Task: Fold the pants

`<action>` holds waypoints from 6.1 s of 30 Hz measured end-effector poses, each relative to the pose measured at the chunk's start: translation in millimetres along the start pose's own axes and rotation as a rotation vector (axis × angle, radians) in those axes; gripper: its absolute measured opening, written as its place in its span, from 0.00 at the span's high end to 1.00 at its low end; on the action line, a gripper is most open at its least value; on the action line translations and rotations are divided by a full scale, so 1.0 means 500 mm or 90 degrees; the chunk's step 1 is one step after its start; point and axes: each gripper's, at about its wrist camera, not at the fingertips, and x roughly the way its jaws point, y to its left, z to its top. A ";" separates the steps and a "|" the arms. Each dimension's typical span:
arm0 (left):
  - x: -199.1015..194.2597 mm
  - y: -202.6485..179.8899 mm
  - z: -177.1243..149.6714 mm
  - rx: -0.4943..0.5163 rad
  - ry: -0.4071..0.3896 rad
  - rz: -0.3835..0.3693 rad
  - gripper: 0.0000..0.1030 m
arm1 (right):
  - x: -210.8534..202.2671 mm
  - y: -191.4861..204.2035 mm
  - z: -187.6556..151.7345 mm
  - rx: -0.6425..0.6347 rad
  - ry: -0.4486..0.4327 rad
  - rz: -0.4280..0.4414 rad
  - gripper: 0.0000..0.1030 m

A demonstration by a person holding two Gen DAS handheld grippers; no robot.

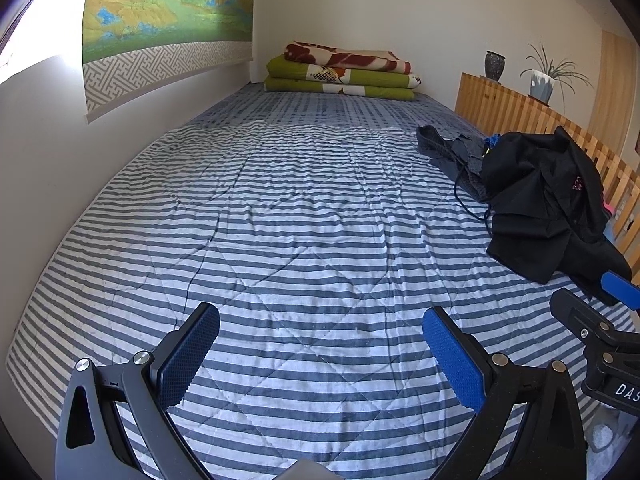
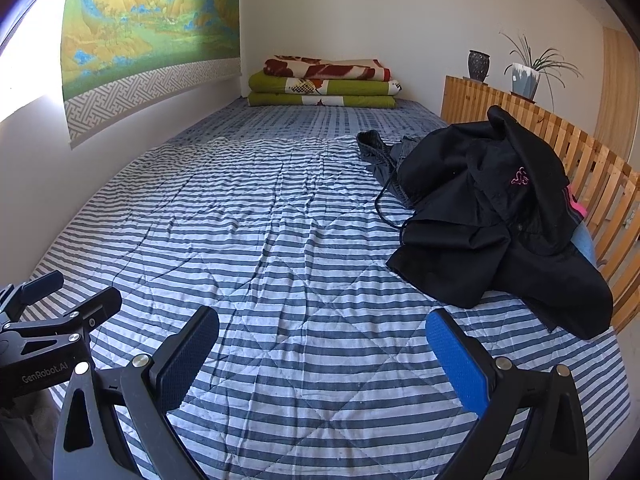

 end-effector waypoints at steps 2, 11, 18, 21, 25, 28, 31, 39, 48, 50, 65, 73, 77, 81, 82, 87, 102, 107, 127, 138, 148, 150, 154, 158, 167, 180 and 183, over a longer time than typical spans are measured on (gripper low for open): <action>-0.003 -0.001 0.000 -0.001 -0.002 0.000 0.00 | -0.001 0.000 -0.002 -0.001 0.001 -0.002 0.01; -0.015 -0.004 0.001 0.000 -0.010 -0.001 0.00 | -0.008 0.003 0.000 -0.002 -0.001 -0.011 0.01; -0.015 -0.001 0.001 -0.001 -0.010 0.001 0.00 | -0.009 0.006 -0.002 -0.005 -0.004 -0.025 0.01; -0.016 -0.002 0.001 -0.001 -0.011 0.002 0.00 | -0.009 0.005 -0.003 -0.004 -0.003 -0.026 0.01; -0.017 -0.005 0.001 0.001 -0.014 0.001 0.00 | -0.010 0.002 -0.001 -0.005 -0.007 -0.033 0.01; -0.016 -0.009 0.002 0.003 -0.014 0.000 0.00 | -0.011 0.000 -0.001 -0.004 -0.007 -0.032 0.01; -0.013 -0.013 0.005 0.004 -0.013 0.000 0.00 | -0.009 -0.003 -0.001 -0.004 -0.006 -0.030 0.01; -0.004 -0.026 0.010 0.007 -0.014 -0.001 0.00 | -0.003 -0.021 -0.002 0.006 -0.001 -0.034 0.01; 0.003 -0.045 0.017 0.016 -0.014 -0.003 0.00 | 0.007 -0.043 0.003 0.009 0.005 -0.035 0.01; 0.006 -0.050 0.021 0.019 -0.012 -0.006 0.00 | 0.009 -0.049 0.006 0.012 0.004 -0.037 0.01; 0.071 -0.108 0.049 0.030 0.010 -0.010 0.00 | 0.039 -0.159 0.046 0.028 0.000 -0.074 0.01; 0.108 -0.124 0.059 0.021 0.023 -0.019 0.00 | 0.080 -0.319 0.094 0.104 -0.005 -0.133 0.01; 0.128 -0.127 0.066 0.015 0.030 -0.018 0.00 | 0.110 -0.397 0.137 0.123 -0.010 -0.171 0.01; 0.153 -0.131 0.066 0.015 0.041 -0.015 0.00 | 0.167 -0.442 0.188 0.089 0.002 -0.229 0.01; 0.158 -0.131 0.066 0.016 0.043 -0.015 0.00 | 0.183 -0.450 0.199 0.082 0.007 -0.242 0.01; 0.180 -0.122 0.063 0.009 0.057 -0.015 0.00 | 0.260 -0.484 0.247 0.077 0.037 -0.277 0.01; 0.140 -0.061 0.064 -0.014 0.034 -0.030 0.12 | 0.241 -0.428 0.239 0.039 0.054 -0.218 0.94; 0.114 -0.024 0.070 -0.040 0.015 -0.022 0.14 | 0.178 -0.328 0.179 -0.004 0.056 -0.105 1.00; 0.095 0.040 0.074 -0.061 0.001 0.007 0.14 | 0.195 -0.410 0.294 -0.022 0.048 -0.244 0.19; 0.139 0.012 0.077 -0.058 0.031 -0.013 0.21 | 0.324 -0.399 0.295 -0.105 0.108 -0.263 0.76; 0.113 0.049 0.073 -0.075 0.021 -0.012 0.25 | 0.158 -0.254 0.185 -0.068 0.071 -0.037 0.93; 0.100 0.072 0.071 -0.086 0.017 -0.014 0.25 | 0.126 -0.172 0.126 -0.068 0.078 0.054 0.93; 0.054 0.133 0.057 -0.100 -0.011 0.016 0.25 | 0.076 0.001 0.004 -0.083 0.096 0.183 0.94; 0.024 0.194 0.020 -0.099 -0.020 0.058 0.25 | 0.041 0.108 -0.107 -0.110 0.146 0.251 0.91; 0.009 0.164 -0.091 -0.101 0.052 -0.022 0.25 | -0.104 -0.038 -0.143 -0.109 0.080 0.230 0.46; 0.115 -0.234 -0.013 0.140 0.146 -0.110 0.15 | 0.060 -0.266 -0.133 0.127 0.145 0.123 0.40; 0.185 -0.285 -0.006 0.176 0.198 -0.107 0.26 | 0.111 -0.258 -0.132 0.142 0.173 0.144 0.41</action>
